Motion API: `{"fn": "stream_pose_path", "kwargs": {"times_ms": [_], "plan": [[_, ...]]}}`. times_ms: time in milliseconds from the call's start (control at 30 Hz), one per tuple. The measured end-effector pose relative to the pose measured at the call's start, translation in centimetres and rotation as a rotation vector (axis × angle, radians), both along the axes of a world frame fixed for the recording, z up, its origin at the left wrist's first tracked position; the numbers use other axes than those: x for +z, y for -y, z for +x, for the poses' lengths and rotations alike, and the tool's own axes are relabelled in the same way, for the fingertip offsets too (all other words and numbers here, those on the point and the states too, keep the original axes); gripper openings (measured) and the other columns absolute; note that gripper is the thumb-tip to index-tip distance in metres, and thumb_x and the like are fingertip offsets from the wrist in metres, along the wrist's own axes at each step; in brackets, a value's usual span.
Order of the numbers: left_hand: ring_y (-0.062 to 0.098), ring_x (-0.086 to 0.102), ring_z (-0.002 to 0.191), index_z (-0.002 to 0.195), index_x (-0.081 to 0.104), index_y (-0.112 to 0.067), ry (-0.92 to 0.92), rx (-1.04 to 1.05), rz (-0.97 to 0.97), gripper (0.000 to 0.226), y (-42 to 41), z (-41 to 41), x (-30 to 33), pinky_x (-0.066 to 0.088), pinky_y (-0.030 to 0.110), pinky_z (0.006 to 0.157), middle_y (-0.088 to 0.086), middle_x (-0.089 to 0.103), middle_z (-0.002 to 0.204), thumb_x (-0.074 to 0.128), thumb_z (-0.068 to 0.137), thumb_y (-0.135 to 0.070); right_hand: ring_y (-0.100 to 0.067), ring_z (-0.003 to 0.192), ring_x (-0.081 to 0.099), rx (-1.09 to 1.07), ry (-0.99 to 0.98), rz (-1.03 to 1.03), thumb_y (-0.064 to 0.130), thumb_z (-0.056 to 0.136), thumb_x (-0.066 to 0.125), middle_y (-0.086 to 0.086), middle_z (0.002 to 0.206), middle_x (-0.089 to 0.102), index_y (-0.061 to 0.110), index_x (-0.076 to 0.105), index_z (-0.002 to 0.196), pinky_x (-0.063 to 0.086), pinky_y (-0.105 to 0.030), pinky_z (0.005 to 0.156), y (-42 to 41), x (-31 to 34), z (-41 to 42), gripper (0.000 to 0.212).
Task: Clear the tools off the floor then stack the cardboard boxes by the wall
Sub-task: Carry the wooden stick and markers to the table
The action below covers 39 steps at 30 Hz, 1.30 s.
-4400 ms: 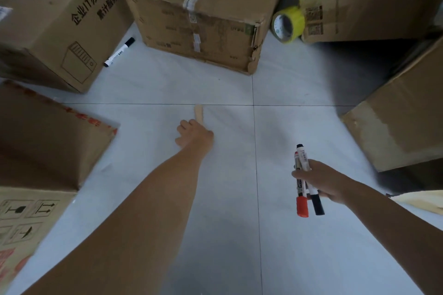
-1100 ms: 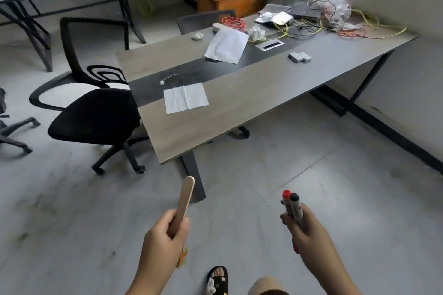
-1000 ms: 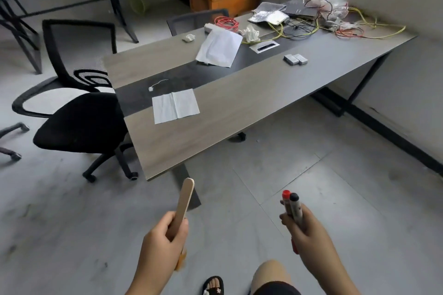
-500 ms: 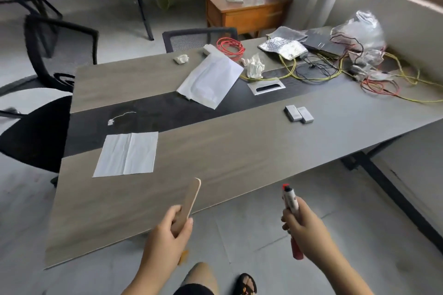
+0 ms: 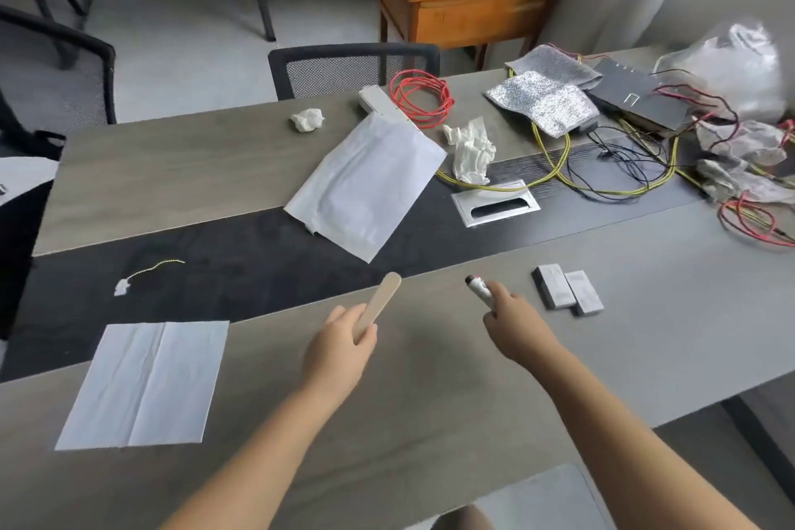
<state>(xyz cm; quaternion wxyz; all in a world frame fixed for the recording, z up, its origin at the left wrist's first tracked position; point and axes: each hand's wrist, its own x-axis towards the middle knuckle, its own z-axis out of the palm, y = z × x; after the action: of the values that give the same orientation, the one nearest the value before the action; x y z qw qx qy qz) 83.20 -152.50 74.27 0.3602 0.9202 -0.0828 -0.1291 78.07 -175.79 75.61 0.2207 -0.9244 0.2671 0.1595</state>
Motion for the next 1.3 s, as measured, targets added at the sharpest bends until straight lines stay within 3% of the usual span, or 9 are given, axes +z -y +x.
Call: {"fn": "stream_pose_path", "kwargs": {"times_ms": [200, 333, 433, 633, 767, 900, 1000, 1133, 1300], "plan": [[0.025, 0.049, 0.102, 0.136, 0.048, -0.016, 0.020, -0.126, 0.192, 0.042, 5.4, 4.2, -3.5, 0.043, 0.036, 0.079, 0.007, 0.050, 0.106, 0.050, 0.095, -0.016, -0.030, 0.107, 0.043, 0.064, -0.085, -0.182, 0.008, 0.092, 0.038, -0.011, 0.116, 0.045, 0.031, 0.026, 0.141, 0.028, -0.035, 0.078, 1.5, -3.4, 6.2, 0.055], [0.032, 0.057, 0.079, 0.117, 0.065, -0.010, 0.158, -0.148, 0.262, 0.050, 7.3, 4.5, -5.7, 0.050, 0.039, 0.067, 0.010, 0.057, 0.086, 0.078, 0.069, -0.004, -0.028, 0.111, 0.040, 0.101, -0.043, -0.206, 0.028, 0.096, 0.042, -0.009, 0.123, 0.040, 0.030, 0.016, 0.147, 0.034, -0.036, 0.085, 2.4, -5.7, 7.1, 0.058], [0.029, 0.063, 0.082, 0.107, 0.069, -0.015, 0.203, -0.123, 0.395, 0.056, 7.9, 3.8, -6.7, 0.052, 0.041, 0.071, 0.005, 0.061, 0.089, 0.087, 0.054, -0.011, -0.026, 0.120, 0.035, 0.125, -0.020, -0.212, 0.044, 0.094, 0.045, -0.005, 0.134, 0.033, 0.027, 0.016, 0.148, 0.034, -0.036, 0.093, 2.8, -6.3, 6.5, 0.064], [0.031, 0.060, 0.098, 0.116, 0.065, -0.016, 0.175, -0.099, 0.424, 0.053, 8.2, 3.7, -6.5, 0.047, 0.045, 0.086, 0.007, 0.059, 0.101, 0.081, 0.065, -0.014, -0.026, 0.125, 0.032, 0.199, -0.014, -0.183, 0.050, 0.091, 0.048, -0.005, 0.139, 0.031, 0.024, 0.021, 0.145, 0.033, -0.038, 0.095, 3.8, -5.9, 6.0, 0.066], [0.025, 0.034, 0.127, 0.142, 0.036, -0.021, 0.076, -0.126, 0.429, 0.053, 8.2, 4.0, -5.0, 0.025, 0.037, 0.105, 0.005, 0.041, 0.131, 0.053, 0.092, -0.027, -0.026, 0.132, 0.027, 0.204, -0.029, -0.066, 0.052, 0.091, 0.048, -0.006, 0.144, 0.026, 0.025, 0.010, 0.149, 0.031, -0.039, 0.102, 4.6, -4.9, 6.0, 0.075], [0.027, 0.038, 0.124, 0.144, 0.034, -0.016, 0.081, -0.067, 0.272, 0.055, 7.3, 3.3, -2.0, 0.030, 0.033, 0.101, 0.006, 0.044, 0.131, 0.052, 0.092, -0.022, -0.026, 0.136, 0.023, 0.242, 0.093, 0.055, 0.049, 0.090, 0.051, -0.002, 0.151, 0.022, 0.027, 0.012, 0.150, 0.031, -0.042, 0.104, 5.5, -2.8, 3.9, 0.074], [0.017, 0.040, 0.123, 0.143, 0.035, -0.021, 0.035, -0.001, 0.124, 0.053, 5.7, 0.9, 0.4, 0.034, 0.027, 0.097, -0.003, 0.043, 0.129, 0.053, 0.093, -0.023, -0.024, 0.134, 0.029, 0.305, 0.200, 0.173, 0.043, 0.089, 0.056, 0.002, 0.148, 0.030, 0.028, 0.022, 0.147, 0.033, -0.040, 0.105, 6.2, -1.6, 1.0, 0.069], [-0.004, 0.049, 0.104, 0.125, 0.044, -0.042, -0.002, 0.078, -0.082, 0.043, 2.6, -5.2, 2.3, 0.041, 0.021, 0.090, -0.016, 0.049, 0.111, 0.059, 0.089, -0.025, -0.016, 0.132, 0.037, 0.406, 0.280, 0.299, 0.036, 0.088, 0.061, 0.005, 0.138, 0.043, 0.024, 0.038, 0.140, 0.026, -0.017, 0.102, 6.4, -0.7, -3.7, 0.059], [-0.005, 0.053, 0.105, 0.118, 0.052, -0.047, -0.038, 0.343, -0.275, 0.043, -1.2, -16.7, 4.6, 0.040, 0.008, 0.091, -0.015, 0.060, 0.109, 0.065, 0.083, -0.025, 0.010, 0.109, 0.052, 0.526, 0.212, 0.514, 0.050, 0.081, 0.055, 0.017, 0.116, 0.057, 0.051, 0.040, 0.117, 0.032, 0.000, 0.084, 3.0, 1.1, -8.7, 0.039]]}}
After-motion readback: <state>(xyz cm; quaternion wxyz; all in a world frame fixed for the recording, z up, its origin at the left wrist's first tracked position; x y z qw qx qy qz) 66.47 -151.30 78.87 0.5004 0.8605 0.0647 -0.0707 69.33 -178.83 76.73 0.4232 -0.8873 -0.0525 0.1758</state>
